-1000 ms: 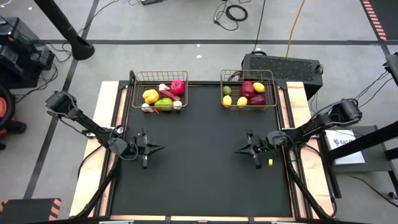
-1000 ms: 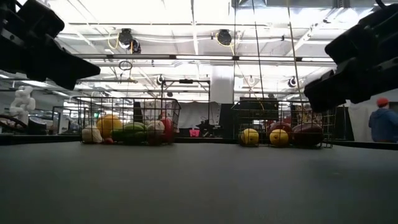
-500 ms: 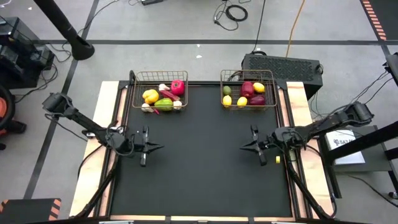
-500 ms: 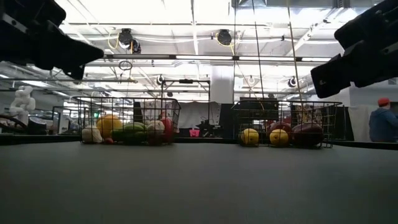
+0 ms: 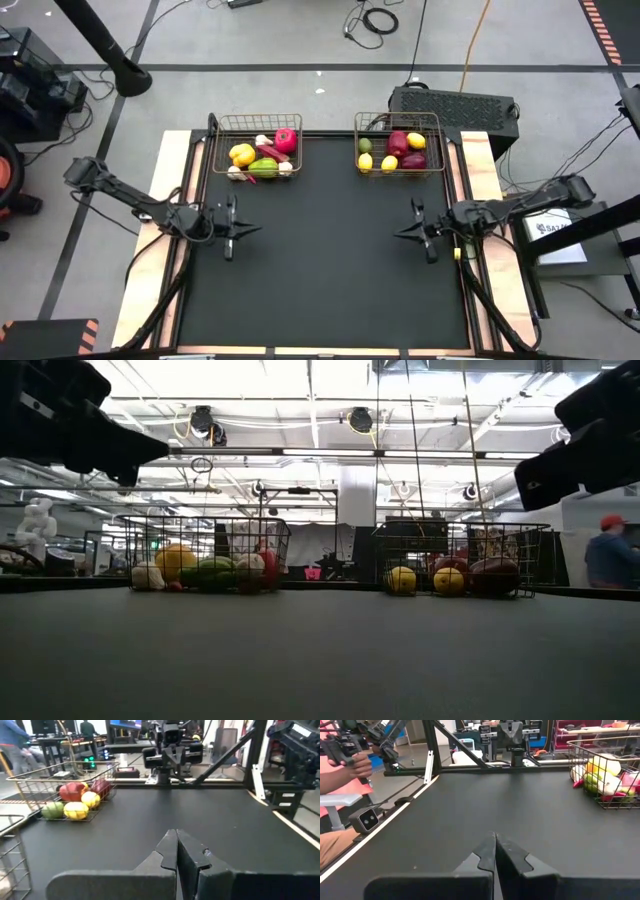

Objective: Sort produce into baskets
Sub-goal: Return to Home Position

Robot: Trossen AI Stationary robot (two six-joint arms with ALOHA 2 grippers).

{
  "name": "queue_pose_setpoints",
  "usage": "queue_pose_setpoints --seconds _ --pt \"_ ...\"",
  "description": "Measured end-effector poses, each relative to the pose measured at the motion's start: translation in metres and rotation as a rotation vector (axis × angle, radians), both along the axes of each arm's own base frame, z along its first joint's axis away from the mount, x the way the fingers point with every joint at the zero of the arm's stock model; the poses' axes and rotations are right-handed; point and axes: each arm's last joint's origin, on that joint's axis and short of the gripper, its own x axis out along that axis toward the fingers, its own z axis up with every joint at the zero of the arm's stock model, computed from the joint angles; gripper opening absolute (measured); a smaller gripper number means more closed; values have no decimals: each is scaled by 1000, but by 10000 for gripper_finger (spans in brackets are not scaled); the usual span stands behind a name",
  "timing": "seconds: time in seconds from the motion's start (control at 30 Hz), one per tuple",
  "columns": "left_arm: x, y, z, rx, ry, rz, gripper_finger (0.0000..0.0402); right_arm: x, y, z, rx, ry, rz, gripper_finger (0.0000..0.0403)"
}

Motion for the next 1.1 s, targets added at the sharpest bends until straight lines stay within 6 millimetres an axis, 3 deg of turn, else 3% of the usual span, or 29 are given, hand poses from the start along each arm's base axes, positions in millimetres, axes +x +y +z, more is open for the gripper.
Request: queue_pose_setpoints --seconds 0.63,1.1 --pt "-14 10 2 13 15 38 0 -21 -5 9 37 -96 -1 4" --pt "-27 16 1 14 14 71 0 -23 -5 11 19 -126 1 4"
